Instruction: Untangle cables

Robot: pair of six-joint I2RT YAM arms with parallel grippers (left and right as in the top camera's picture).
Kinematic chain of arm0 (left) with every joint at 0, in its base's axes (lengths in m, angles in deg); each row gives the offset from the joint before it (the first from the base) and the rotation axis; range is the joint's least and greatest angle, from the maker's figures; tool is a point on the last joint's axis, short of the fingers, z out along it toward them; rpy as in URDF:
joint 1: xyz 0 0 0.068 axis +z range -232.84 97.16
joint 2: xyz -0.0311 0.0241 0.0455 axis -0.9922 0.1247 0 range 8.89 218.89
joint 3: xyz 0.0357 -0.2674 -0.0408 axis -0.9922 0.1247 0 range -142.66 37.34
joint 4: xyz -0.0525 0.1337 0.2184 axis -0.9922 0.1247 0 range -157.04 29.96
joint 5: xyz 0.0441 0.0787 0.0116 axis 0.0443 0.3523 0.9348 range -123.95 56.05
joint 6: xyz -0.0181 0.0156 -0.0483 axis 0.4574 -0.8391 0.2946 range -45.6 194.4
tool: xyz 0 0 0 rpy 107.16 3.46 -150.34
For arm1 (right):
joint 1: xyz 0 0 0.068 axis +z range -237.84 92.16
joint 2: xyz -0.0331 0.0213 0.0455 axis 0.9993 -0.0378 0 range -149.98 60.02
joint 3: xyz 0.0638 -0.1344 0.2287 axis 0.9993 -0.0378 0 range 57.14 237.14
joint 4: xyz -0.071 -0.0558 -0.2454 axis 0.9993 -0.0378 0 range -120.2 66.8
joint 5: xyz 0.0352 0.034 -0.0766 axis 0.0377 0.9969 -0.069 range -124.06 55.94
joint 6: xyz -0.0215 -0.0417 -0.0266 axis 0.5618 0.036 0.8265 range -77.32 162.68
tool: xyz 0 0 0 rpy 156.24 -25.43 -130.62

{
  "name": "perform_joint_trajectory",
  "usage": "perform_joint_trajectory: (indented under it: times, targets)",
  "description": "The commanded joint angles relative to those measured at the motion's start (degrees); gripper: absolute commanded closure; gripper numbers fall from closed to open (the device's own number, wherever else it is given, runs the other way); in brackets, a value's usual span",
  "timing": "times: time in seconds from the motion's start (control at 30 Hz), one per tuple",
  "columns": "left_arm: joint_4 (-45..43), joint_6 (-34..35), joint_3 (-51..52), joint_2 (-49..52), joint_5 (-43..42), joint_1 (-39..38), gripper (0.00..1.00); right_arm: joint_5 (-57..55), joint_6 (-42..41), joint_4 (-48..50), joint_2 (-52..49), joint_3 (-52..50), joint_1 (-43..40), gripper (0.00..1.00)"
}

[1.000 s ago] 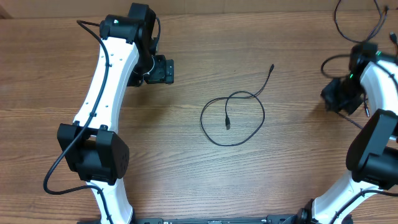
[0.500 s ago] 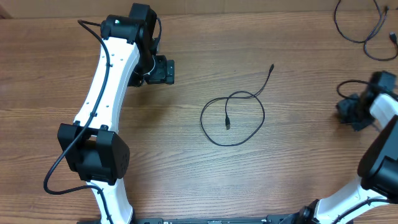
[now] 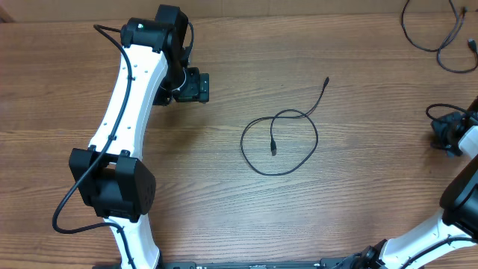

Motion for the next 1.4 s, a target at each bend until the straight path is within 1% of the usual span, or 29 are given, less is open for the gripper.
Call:
perform_joint_trajectory:
  times: [0.0, 0.07, 0.2, 0.43, 0.5, 0.6, 0.7, 0.77, 0.83, 0.93, 1.0, 1.07, 1.13, 1.3, 1.37]
  targets:
    - [0.2, -0.9, 0.2, 0.5, -0.4, -0.5, 0.07, -1.5, 2.7, 2.1, -1.1, 0.1, -0.1, 0.96]
    - [0.3, -0.8, 0.3, 0.5, -0.4, -0.7, 0.07, -2.9, 3.0, 1.7, -1.4, 1.3, -0.1, 0.96]
    - [0.2, -0.8, 0.3, 0.5, -0.4, -1.1, 0.07, -0.1, 3.8, -1.1, -1.4, 2.9, 0.3, 0.96]
    - [-0.3, -0.9, 0.6, 0.5, -0.4, -2.1, 0.07, 15.5, 2.5, -9.7, 0.4, 9.9, 3.5, 0.96]
    - [-0.5, -0.9, 0.6, 0.5, -0.4, -2.4, 0.07, 16.6, 2.6, -12.8, 1.4, 12.5, 5.9, 0.96]
    - [-0.7, -1.1, 0.6, 0.5, -0.4, -2.6, 0.06, 12.7, 2.8, -18.4, 2.6, 16.5, 9.7, 0.96]
    - [-0.6, -1.8, 0.6, 0.5, -0.3, -3.0, 0.07, 7.6, 1.3, -27.3, 3.2, 20.5, 12.6, 0.96]
    - [-0.6, -2.0, 0.6, 0.5, 0.0, -3.0, 0.07, 4.1, -3.8, -32.9, 4.0, 21.0, 13.5, 0.96]
    - [-0.7, -2.0, 0.6, 0.5, 0.0, -3.0, 0.06, -1.8, -10.6, -37.9, 4.7, 21.0, 13.3, 0.96]
    - [-0.9, -2.2, 0.6, 0.5, 0.0, -3.0, 0.07, -8.9, -17.5, -42.0, 4.8, 21.0, 10.8, 0.96]
    - [-0.9, -2.6, 0.6, 0.5, 0.1, -3.0, 0.06, -9.8, -19.7, -43.1, 4.8, 21.0, 7.7, 0.96]
    - [-0.9, -3.0, 0.6, 0.5, 0.1, -3.0, 0.07, -9.5, -24.5, -44.5, 4.8, 21.0, 2.9, 0.96]
    - [-1.3, -3.0, 0.6, 0.5, 0.0, -3.0, 0.07, -9.5, -27.4, -45.1, 4.8, 21.0, -0.7, 0.96]
    - [-1.8, -3.0, 0.6, 0.5, 0.0, -3.3, 0.07, -9.6, -28.0, -43.5, 4.8, 21.0, -10.2, 0.96]
    - [-1.7, -3.0, 0.6, 0.5, 0.0, -3.4, 0.07, -9.6, -27.9, -41.3, 4.8, 20.9, -13.5, 0.96]
